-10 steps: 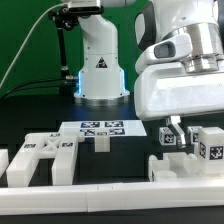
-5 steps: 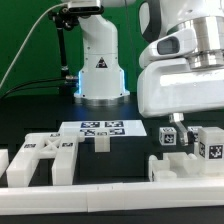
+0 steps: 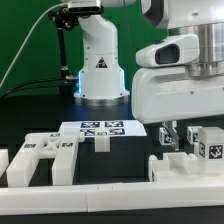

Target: Assemble chair

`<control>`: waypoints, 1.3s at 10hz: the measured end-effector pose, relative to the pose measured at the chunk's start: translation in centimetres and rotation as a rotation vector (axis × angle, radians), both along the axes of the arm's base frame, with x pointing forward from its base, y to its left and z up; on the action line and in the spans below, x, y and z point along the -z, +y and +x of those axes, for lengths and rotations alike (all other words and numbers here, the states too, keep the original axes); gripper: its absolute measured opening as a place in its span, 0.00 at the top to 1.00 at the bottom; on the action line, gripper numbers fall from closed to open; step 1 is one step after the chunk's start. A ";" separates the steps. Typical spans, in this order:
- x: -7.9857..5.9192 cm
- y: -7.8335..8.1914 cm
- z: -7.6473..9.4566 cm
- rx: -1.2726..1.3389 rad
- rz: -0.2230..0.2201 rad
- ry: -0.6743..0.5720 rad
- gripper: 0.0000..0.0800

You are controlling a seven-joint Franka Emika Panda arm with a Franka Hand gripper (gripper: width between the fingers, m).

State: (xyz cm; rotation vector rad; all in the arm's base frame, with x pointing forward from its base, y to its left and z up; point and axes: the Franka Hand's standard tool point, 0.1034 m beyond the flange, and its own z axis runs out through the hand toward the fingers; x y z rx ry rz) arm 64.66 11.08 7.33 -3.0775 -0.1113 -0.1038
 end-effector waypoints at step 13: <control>0.2 0.6 0.8 0.798 0.033 0.125 0.64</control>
Offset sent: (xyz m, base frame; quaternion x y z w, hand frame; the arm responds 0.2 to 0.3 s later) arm 0.0000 0.0000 0.0000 0.0000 0.0000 0.0650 0.9979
